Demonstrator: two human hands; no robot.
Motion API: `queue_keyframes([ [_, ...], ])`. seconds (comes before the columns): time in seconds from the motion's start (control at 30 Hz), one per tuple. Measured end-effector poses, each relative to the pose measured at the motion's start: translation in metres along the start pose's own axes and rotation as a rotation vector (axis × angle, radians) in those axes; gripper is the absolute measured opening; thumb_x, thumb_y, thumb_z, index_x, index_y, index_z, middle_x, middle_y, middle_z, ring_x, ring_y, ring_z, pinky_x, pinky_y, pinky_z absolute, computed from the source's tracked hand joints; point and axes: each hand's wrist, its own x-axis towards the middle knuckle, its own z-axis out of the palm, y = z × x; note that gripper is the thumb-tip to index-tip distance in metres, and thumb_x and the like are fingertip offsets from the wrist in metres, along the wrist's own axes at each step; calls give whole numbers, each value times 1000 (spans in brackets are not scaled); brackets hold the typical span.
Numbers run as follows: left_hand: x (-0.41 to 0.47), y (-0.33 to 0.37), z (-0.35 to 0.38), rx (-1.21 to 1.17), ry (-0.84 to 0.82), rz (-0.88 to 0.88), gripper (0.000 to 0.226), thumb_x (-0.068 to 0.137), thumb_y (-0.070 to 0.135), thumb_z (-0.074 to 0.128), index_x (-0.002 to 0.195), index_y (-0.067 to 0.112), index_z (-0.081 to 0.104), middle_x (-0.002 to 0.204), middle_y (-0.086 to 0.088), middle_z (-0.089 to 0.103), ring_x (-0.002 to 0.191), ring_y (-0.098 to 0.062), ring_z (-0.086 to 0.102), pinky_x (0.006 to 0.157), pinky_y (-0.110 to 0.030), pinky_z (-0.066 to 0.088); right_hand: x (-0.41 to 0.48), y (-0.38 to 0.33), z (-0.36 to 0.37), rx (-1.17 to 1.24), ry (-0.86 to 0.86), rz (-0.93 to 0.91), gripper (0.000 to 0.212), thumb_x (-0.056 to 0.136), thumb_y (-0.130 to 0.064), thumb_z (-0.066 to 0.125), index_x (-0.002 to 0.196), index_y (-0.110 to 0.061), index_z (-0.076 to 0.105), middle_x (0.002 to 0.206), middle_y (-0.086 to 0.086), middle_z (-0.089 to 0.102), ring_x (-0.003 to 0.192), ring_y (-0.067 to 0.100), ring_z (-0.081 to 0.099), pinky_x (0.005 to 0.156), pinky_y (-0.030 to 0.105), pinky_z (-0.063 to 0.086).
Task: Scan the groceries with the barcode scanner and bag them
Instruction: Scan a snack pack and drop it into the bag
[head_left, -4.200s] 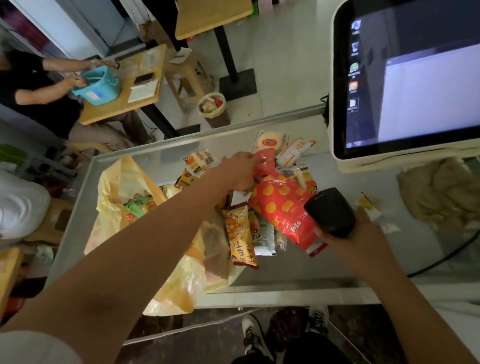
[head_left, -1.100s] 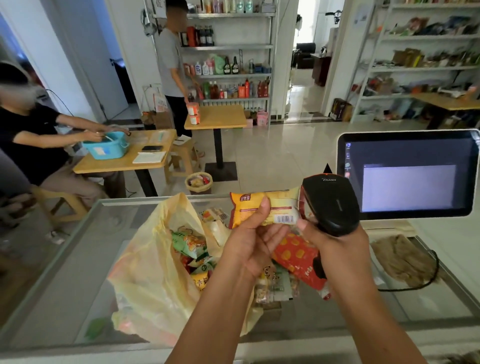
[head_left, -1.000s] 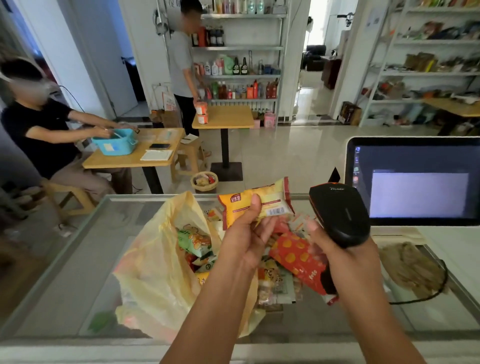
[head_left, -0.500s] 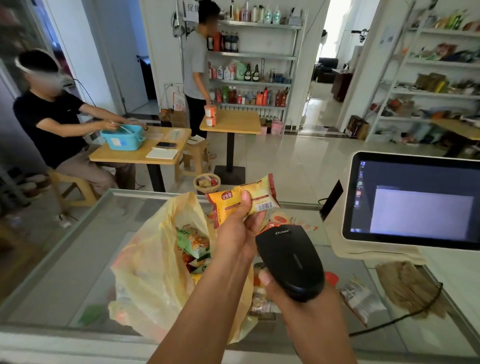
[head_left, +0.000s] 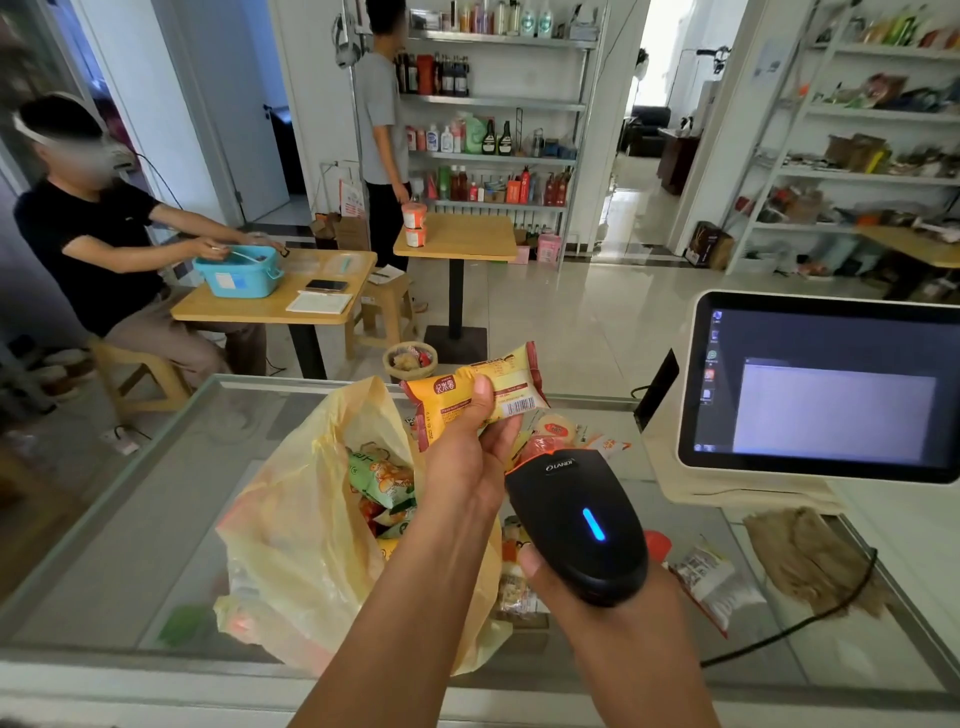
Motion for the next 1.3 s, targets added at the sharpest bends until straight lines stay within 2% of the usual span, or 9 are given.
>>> queue_keyframes([
  [0.17, 3, -1, 0, 12, -30, 6, 28, 83, 13, 75, 109, 7, 65, 97, -12, 77, 85, -24, 76, 74, -32, 62, 6, -2, 2, 17, 14, 90, 23, 71, -31, 82, 86, -32, 65, 81, -7, 71, 82, 10, 66, 77, 26, 51],
  [0.3, 5, 16, -10, 101, -101, 86, 26, 88, 13, 70, 113, 9, 66, 105, -12, 76, 99, -26, 73, 82, -34, 61, 13, 3, 6, 39, 32, 121, 31, 67, -41, 83, 83, -20, 68, 56, -6, 63, 62, 17, 63, 61, 30, 48],
  [0.47, 8, 75, -56, 461, -85, 386, 47, 91, 10, 68, 135, 9, 51, 122, -10, 70, 109, -23, 69, 95, -38, 55, 36, 18, 32, -17, 13, 73, 22, 77, -40, 78, 94, -33, 65, 80, -11, 68, 82, 8, 64, 69, 29, 49],
  [0.67, 6, 116, -111, 1042, -94, 520, 27, 86, 4, 73, 111, 5, 63, 103, -6, 75, 101, -21, 71, 91, -40, 55, 65, 55, 82, -246, -151, 121, 32, 77, -36, 78, 104, -31, 63, 91, -11, 66, 86, 11, 62, 72, 31, 50],
  [0.87, 10, 95, -122, 1418, -325, 435, 37, 94, 8, 65, 118, 32, 50, 108, 20, 65, 96, 13, 61, 93, -20, 51, 93, 45, 57, 58, 181, 197, 30, 78, -7, 73, 97, -26, 60, 89, -3, 65, 87, 20, 63, 73, 32, 48],
  [1.0, 27, 76, -118, 1883, -429, 471, 52, 100, 34, 55, 146, 21, 34, 126, 0, 60, 117, -18, 57, 100, -37, 46, 106, 28, 39, 178, 287, 163, 35, 74, -8, 73, 101, -26, 61, 90, -1, 67, 87, 21, 66, 79, 39, 56],
  [1.1, 38, 64, -112, 2294, -481, 687, 56, 100, 38, 52, 151, 25, 35, 137, -5, 54, 124, -28, 49, 104, -41, 37, 99, 26, 40, 184, 246, 162, 35, 74, -7, 74, 97, -29, 60, 89, -1, 67, 88, 24, 67, 80, 42, 56],
  [1.2, 37, 68, -108, 2211, -671, 981, 47, 96, 35, 54, 143, 39, 48, 131, 4, 55, 120, -20, 48, 102, -40, 34, 90, 28, 40, 218, 236, 161, 39, 76, -5, 75, 94, -34, 57, 92, -2, 66, 91, 22, 67, 84, 45, 56],
  [1.3, 41, 75, -110, 2118, -619, 1162, 43, 93, 31, 53, 134, 44, 57, 129, 6, 56, 123, -19, 48, 106, -41, 33, 87, 29, 35, 234, 223, 159, 40, 76, -5, 75, 98, -34, 57, 95, -1, 67, 94, 22, 66, 88, 48, 55],
])
